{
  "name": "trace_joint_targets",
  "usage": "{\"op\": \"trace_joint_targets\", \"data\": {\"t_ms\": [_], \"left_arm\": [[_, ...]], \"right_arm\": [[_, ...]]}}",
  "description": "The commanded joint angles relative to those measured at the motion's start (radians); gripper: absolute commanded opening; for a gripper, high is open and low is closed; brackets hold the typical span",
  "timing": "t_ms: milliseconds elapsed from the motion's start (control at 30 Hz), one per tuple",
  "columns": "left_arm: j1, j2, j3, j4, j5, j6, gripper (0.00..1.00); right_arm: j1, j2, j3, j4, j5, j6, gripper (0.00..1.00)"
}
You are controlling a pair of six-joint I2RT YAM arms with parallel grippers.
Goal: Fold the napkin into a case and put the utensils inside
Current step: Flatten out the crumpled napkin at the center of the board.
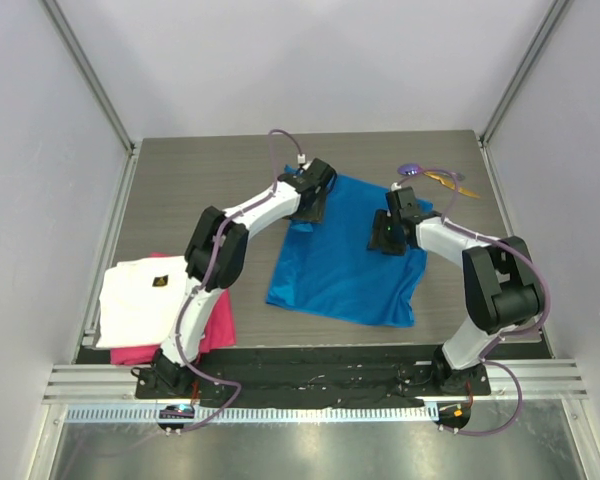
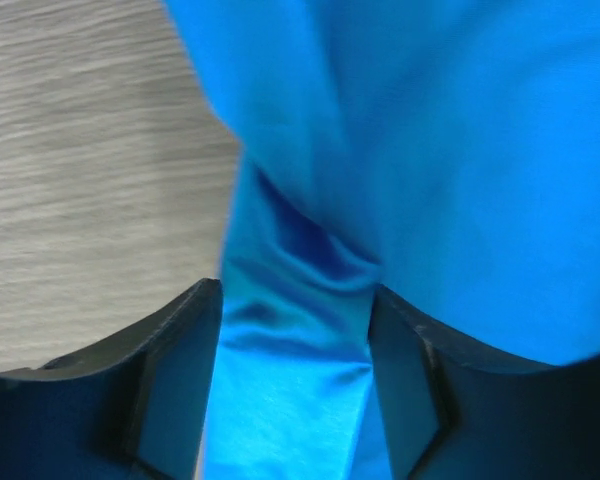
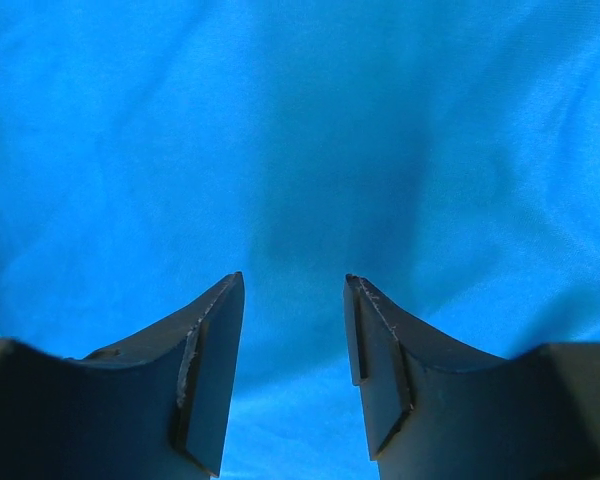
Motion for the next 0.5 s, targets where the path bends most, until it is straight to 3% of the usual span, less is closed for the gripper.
{"op": "trace_joint_targets", "data": {"t_ms": [0,133,267,400,467], "left_arm": [[0.089,0.017,0.029,-0.050,-0.046,0.043,0.58],[0.178,-0.028,0.014,-0.077,-0.057,0.098,0.47],[0.261,-0.136,-0.018,-0.111,-0.064,0.109,0.49],[0.341,-0.242,-0.075,-0.125,-0.083,0.081,0.59],[0.358,-0.300,-0.118,-0.114,-0.020,0.077,0.59]], "right_arm": [[0.002,0.031,0.014,0.032,0.078,0.034,0.49],[-0.013,0.062,0.009,0.039,0.100,0.052,0.48],[-0.036,0.091,0.006,0.038,0.124,0.043,0.48],[-0.051,0.096,0.001,0.035,0.130,0.029,0.46],[-0.051,0.089,0.006,0.036,0.118,0.019,0.46]]}}
